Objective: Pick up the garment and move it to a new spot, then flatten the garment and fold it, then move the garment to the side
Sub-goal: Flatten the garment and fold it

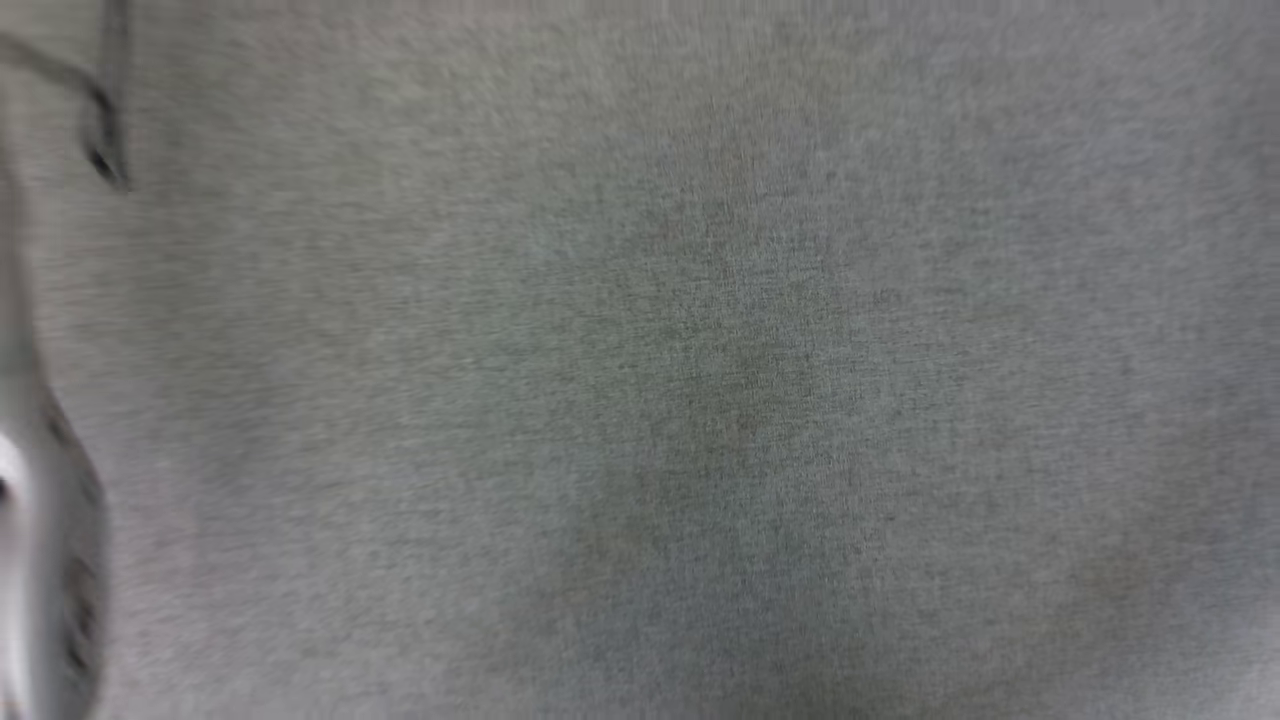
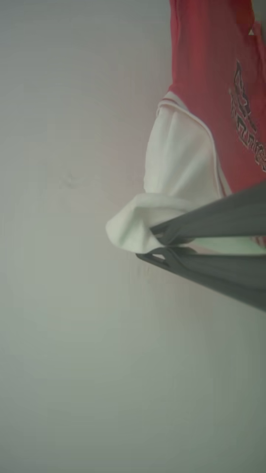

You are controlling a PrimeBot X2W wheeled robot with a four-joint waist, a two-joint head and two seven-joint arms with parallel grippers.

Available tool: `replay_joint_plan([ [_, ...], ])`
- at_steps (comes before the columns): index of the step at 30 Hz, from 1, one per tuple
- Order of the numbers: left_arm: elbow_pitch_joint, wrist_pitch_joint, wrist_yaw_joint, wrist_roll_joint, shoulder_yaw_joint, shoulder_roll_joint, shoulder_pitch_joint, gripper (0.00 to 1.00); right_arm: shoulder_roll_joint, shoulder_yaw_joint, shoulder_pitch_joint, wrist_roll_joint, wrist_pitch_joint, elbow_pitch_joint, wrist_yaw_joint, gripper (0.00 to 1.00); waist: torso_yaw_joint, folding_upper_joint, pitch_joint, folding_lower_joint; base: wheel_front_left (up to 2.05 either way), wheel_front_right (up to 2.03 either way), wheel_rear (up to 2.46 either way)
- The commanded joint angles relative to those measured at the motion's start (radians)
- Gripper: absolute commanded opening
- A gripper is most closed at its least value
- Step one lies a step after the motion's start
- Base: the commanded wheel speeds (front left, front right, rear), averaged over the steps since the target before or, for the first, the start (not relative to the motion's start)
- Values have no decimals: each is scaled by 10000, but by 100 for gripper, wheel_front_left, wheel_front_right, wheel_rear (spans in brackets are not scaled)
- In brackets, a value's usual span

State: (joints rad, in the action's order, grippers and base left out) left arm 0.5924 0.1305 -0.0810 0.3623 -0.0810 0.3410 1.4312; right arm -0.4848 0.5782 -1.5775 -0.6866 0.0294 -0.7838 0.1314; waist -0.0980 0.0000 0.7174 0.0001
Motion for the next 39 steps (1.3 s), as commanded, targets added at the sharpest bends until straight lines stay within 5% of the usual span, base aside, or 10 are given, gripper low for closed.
replay_joint_plan([
  [1, -101, 208, -113, 139, 45, 62, -876, 0, -225, 283, 821, -295, -23, 182, -14, 0, 337, 0, -948, -1, 0, 0, 0],
  [9, -1274, 440, -205, 877, 326, 122, -5363, 0, -766, 1038, 4474, -1204, -191, 1198, -14, 0, 483, 0, -3207, -1, 0, 0, 0],
  [20, -4618, -789, 944, 1555, 749, -193, -12419, 0, -1109, 778, 9404, -1691, 327, 2417, -16, 0, 445, 0, -5406, -1, 0, 0, 0],
  [32, -6682, -2025, 1784, 2390, 946, -731, -16818, 0, -744, -1561, 14262, -1520, 1004, 3717, -19, 0, 502, 0, -6514, -1, 0, 0, 0],
  [39, -7624, -2577, 1874, 2478, 899, -516, -16988, 0, -104, -3514, 15523, -208, 2177, 5306, -18, 0, 395, 0, -6400, -1, 0, 0, 0],
])
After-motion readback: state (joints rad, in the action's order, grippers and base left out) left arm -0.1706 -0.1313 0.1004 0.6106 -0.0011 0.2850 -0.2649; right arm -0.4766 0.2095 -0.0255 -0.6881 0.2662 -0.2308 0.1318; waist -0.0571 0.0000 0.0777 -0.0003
